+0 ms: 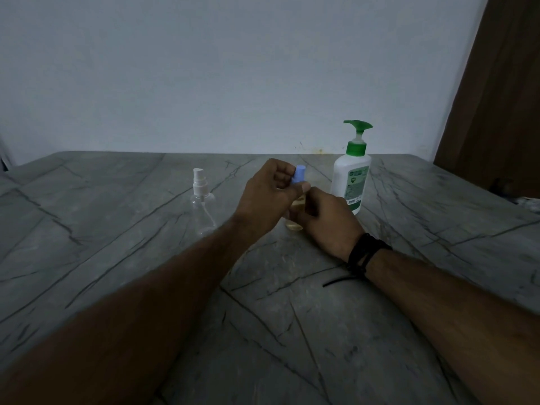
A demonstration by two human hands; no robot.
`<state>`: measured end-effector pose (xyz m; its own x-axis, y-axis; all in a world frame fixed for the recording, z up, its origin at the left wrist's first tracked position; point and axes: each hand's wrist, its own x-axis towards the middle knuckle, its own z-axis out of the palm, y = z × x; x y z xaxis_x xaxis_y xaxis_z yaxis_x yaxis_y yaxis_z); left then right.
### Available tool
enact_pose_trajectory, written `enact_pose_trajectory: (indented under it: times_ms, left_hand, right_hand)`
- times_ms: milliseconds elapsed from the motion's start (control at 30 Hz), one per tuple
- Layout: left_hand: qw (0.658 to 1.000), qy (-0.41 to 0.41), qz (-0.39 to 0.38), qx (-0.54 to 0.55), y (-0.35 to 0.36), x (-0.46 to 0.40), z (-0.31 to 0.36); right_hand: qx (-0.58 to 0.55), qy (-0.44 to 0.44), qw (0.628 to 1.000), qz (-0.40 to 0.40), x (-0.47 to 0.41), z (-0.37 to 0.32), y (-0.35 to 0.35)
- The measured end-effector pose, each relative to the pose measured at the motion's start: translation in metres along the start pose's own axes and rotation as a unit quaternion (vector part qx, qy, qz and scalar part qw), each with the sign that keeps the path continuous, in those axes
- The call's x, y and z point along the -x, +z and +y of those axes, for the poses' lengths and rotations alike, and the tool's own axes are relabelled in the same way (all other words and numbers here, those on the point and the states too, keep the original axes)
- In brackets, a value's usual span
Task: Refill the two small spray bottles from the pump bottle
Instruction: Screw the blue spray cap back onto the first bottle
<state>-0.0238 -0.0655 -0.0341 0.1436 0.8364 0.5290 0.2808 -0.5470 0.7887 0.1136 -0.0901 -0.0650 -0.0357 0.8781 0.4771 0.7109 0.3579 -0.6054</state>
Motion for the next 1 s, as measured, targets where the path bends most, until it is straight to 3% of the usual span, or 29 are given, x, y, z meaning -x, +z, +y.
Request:
enact_pose_trajectory:
  times_ms: [333, 667, 833, 1000]
  left_hand:
    - [1.000, -0.025, 0.001, -0.012, 0.0037, 0.0000, -0.0039]
    - [0.996, 0.024, 0.037, -0.072, 0.0042, 0.0014, -0.0064]
    - [0.995, 0.047, 0.015, -0.086, 0.0058, 0.0025, -0.0032]
    - [1.000, 0.016, -0.021, -0.010, 0.0014, 0.0004, -0.0076]
  right_hand:
    - [-0.014, -0.008, 1.000, -0.009, 0.0034, -0.0034, -0.0024]
    - [-0.004, -0.005, 1.000, -0.009, 0.0023, -0.0058, -0.0030]
    - [0.007, -0.016, 1.000, -0.009, 0.0021, -0.0036, -0.0023]
    - [-0.024, -0.015, 1.000, -0.007, 0.0032, -0.0030, -0.0031]
